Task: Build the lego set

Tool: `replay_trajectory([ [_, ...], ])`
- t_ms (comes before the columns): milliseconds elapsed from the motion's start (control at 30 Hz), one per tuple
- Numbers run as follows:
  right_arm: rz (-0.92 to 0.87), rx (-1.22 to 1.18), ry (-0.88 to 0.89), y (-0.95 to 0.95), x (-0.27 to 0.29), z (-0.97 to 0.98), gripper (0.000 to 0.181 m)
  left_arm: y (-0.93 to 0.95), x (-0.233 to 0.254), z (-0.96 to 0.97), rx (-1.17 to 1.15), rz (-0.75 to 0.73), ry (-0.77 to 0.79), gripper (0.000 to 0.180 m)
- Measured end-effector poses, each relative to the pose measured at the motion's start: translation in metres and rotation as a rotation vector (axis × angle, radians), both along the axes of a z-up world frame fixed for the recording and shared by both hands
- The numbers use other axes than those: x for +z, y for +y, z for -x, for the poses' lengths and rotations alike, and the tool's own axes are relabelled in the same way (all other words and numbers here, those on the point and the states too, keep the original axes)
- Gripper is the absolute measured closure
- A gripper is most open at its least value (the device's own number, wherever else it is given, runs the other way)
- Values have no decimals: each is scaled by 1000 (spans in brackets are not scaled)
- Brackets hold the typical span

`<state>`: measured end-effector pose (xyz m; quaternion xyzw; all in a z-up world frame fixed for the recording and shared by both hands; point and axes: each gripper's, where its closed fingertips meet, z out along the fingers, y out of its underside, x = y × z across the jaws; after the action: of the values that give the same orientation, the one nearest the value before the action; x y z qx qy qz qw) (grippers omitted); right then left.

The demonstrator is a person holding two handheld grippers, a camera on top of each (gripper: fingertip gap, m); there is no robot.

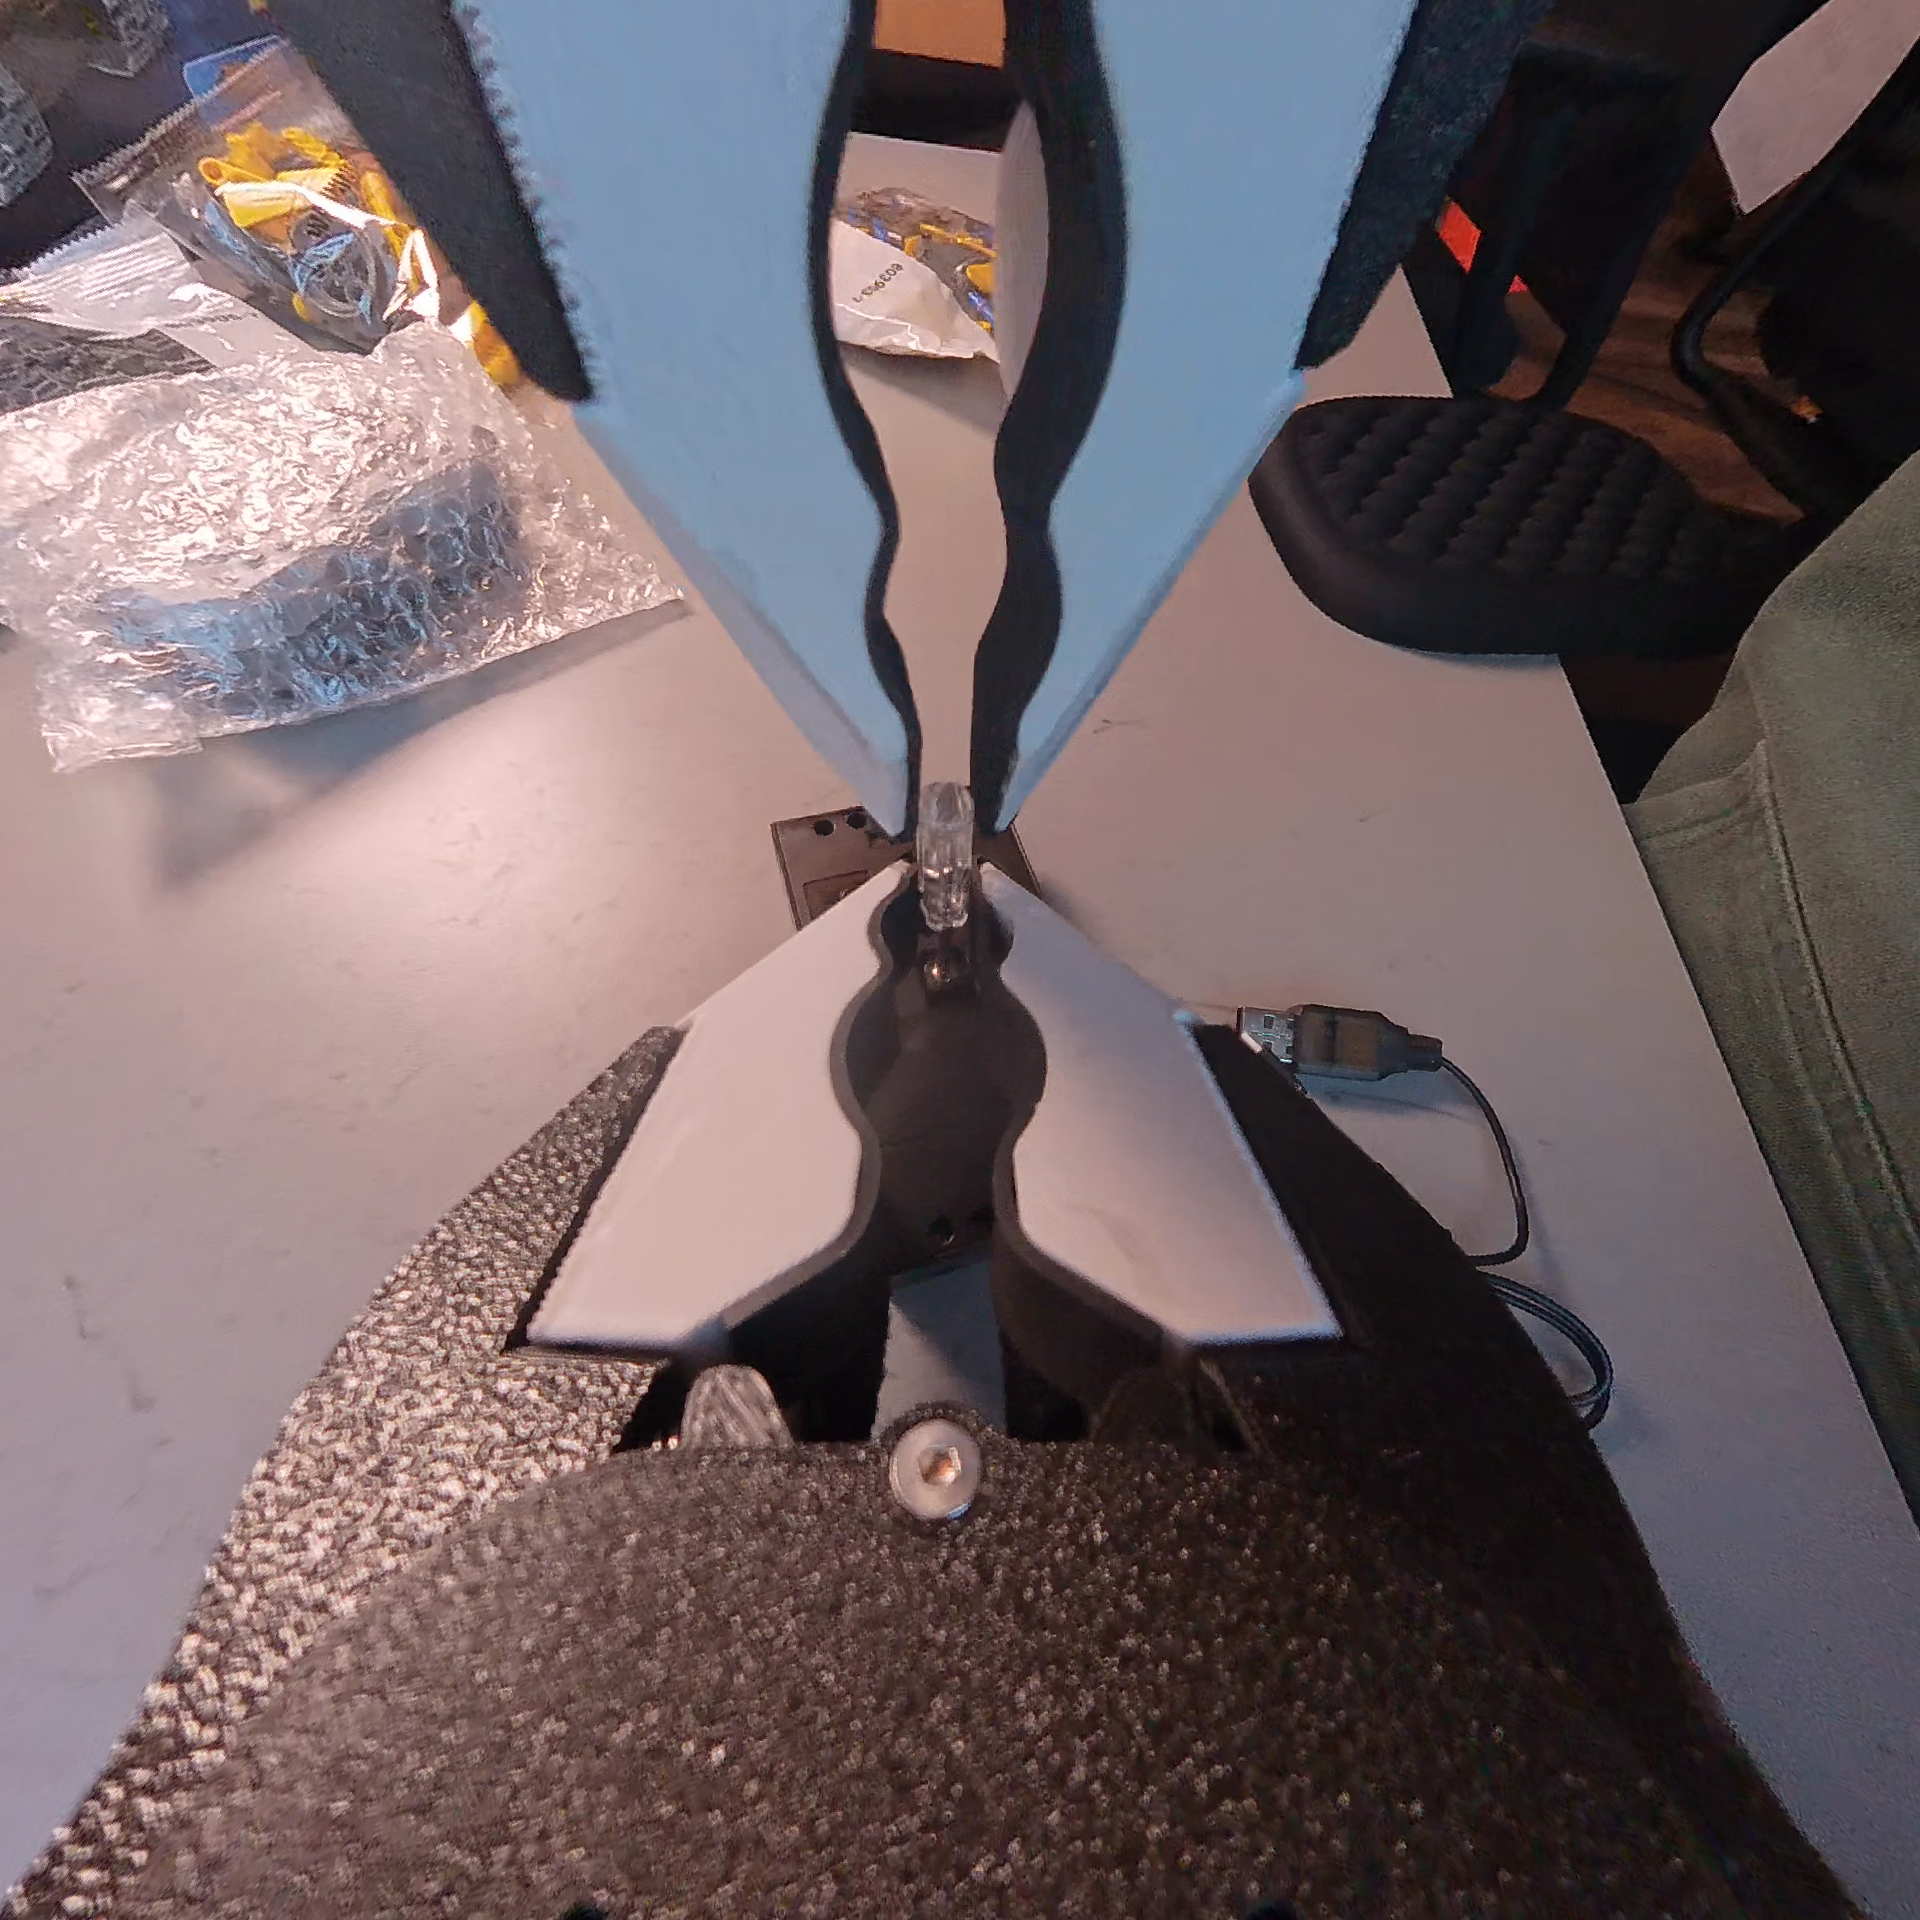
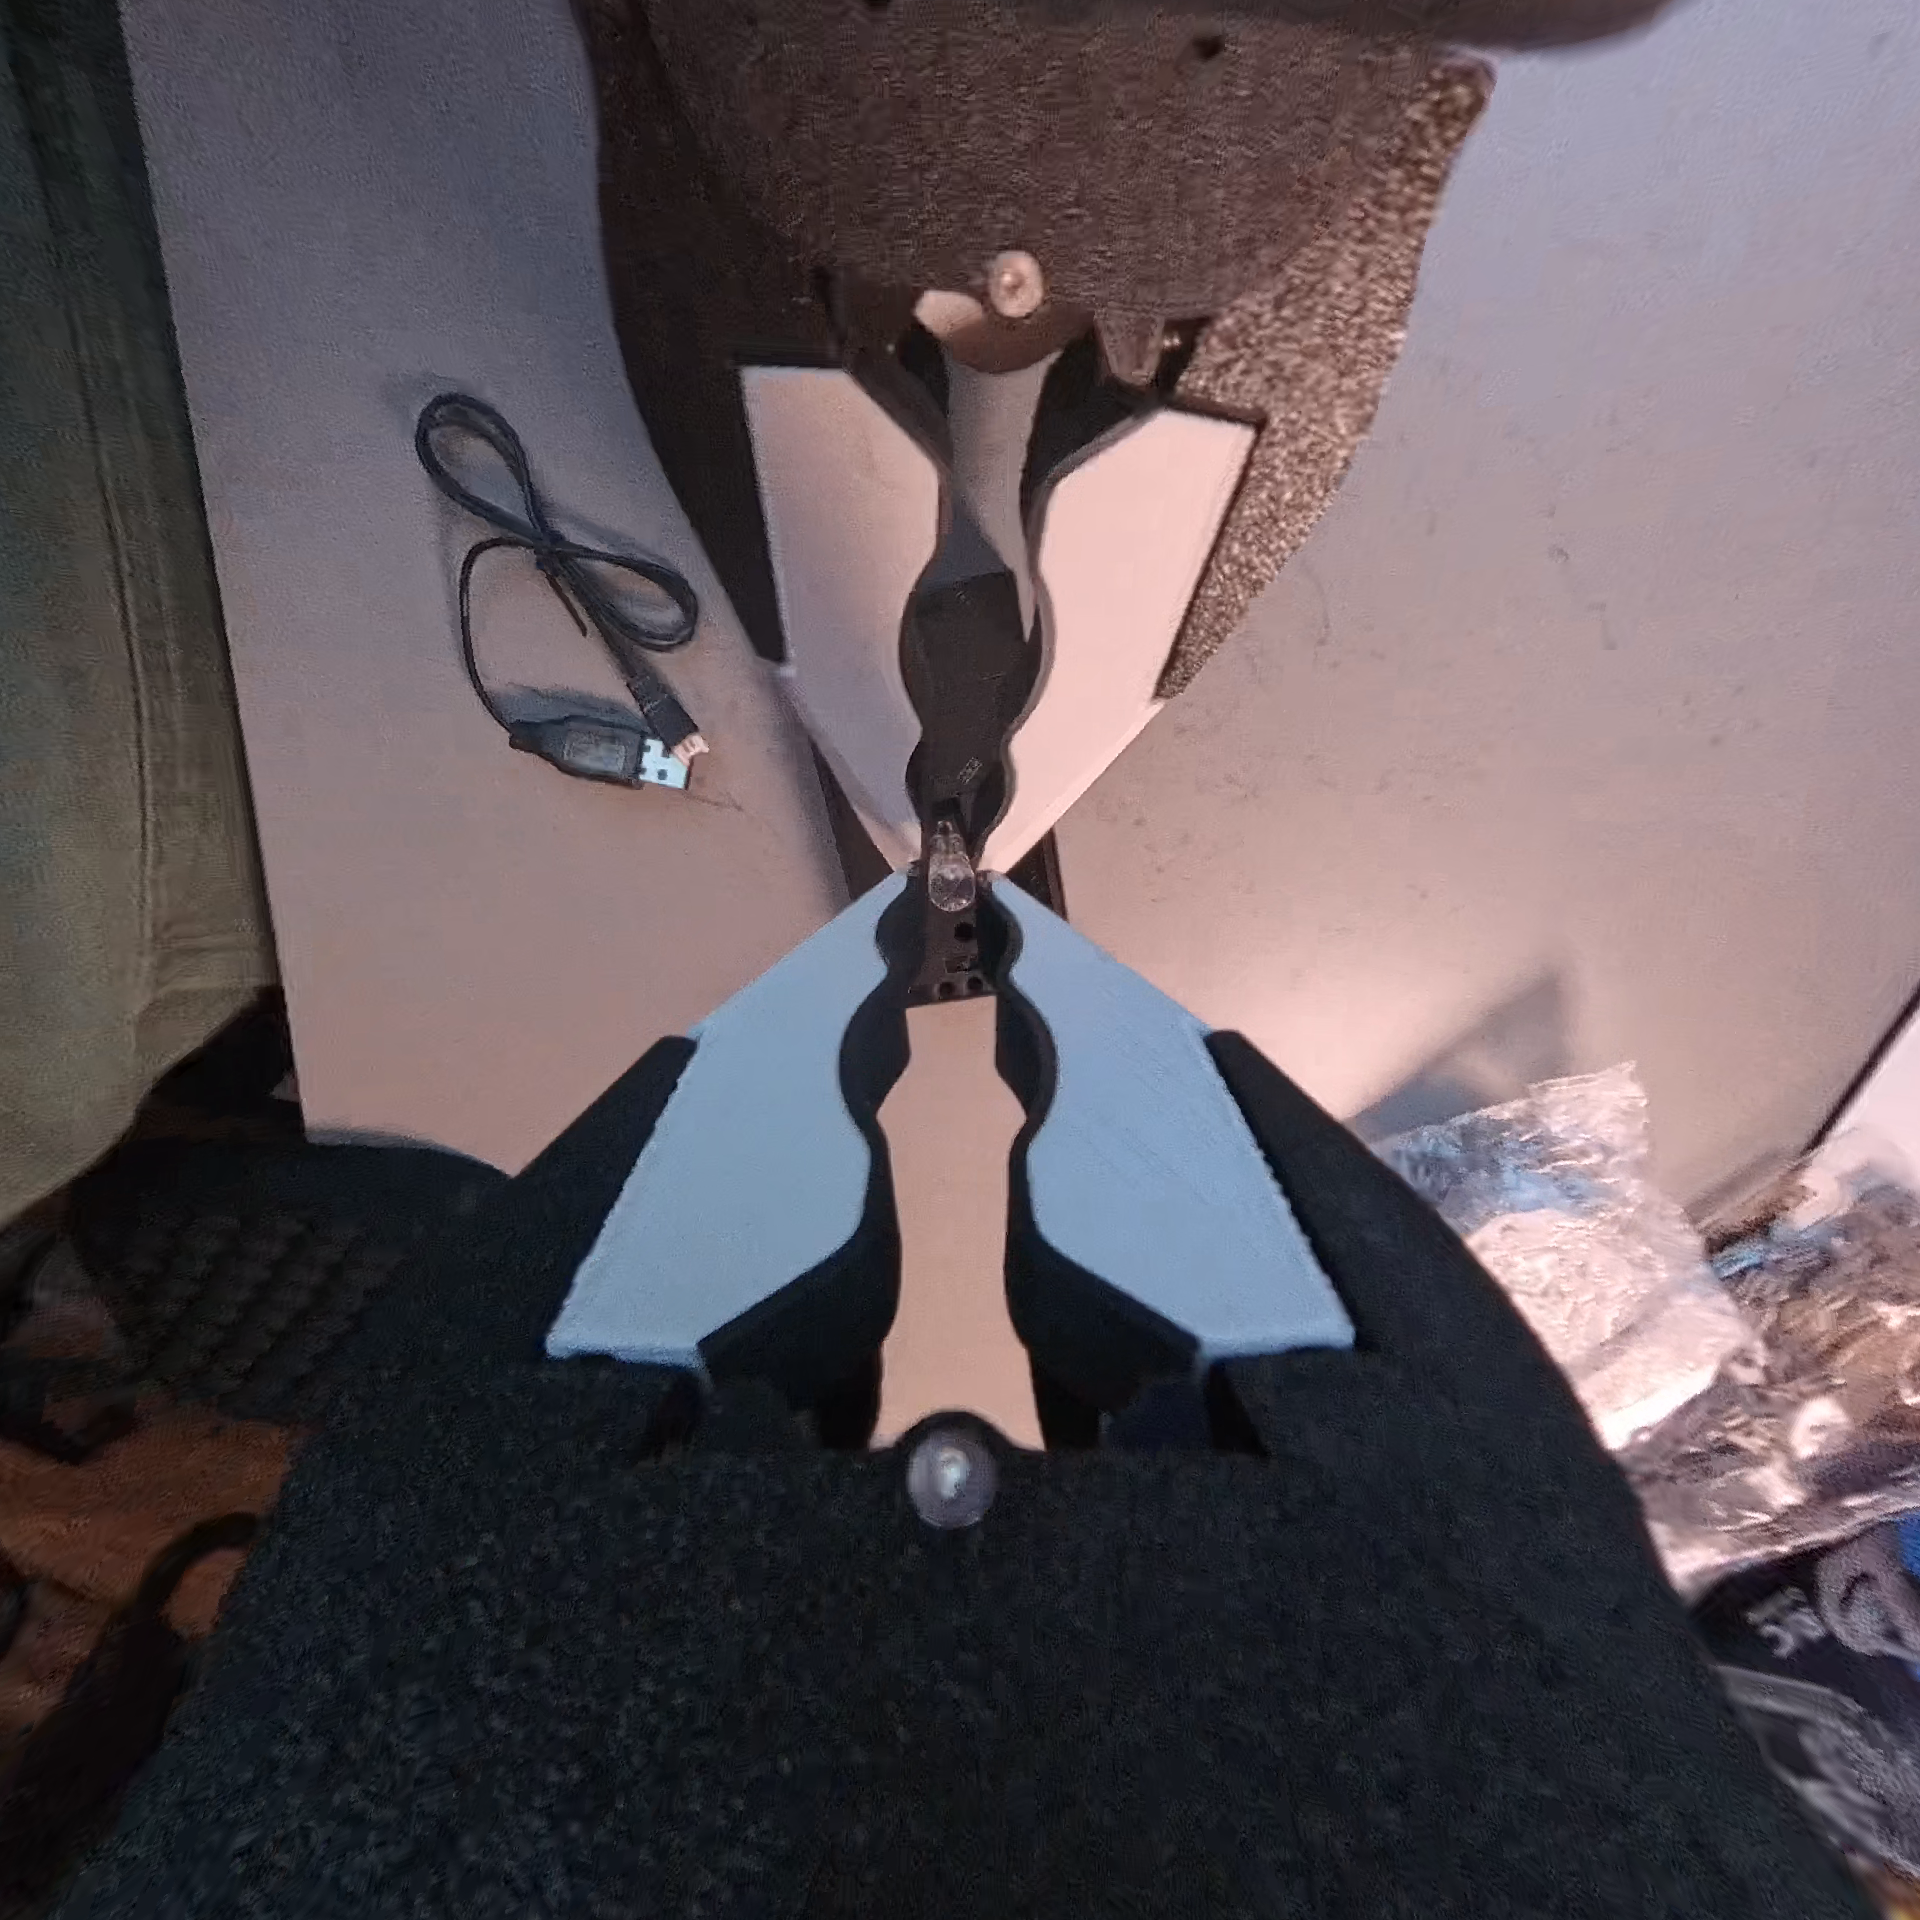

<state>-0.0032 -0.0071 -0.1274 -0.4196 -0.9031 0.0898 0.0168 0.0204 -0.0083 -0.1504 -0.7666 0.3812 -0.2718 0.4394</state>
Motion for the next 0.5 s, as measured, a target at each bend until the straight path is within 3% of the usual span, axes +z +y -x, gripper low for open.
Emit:
replay_trajectory([
  [133, -164, 435, 68, 1, 0, -5, 174, 0, 4, -2, -13, -10, -26, 171],
  [200, -216, 512, 84, 2, 0, -4, 173, 1, 3, -1, -4, -13, -20, 171],
  [267, -214, 415, 98, 5, 1, 0, 168, 2, 3, 0, 4, -6, -20, 171],
  [333, -113, 169, 49, 4, 3, 1, 150, 2, 3, 1, 10, -3, -23, 171],
  [500, 4, -89, 18, 4, 3, 2, 178, 3, 3, 0, 14, -4, -20, 171],
])
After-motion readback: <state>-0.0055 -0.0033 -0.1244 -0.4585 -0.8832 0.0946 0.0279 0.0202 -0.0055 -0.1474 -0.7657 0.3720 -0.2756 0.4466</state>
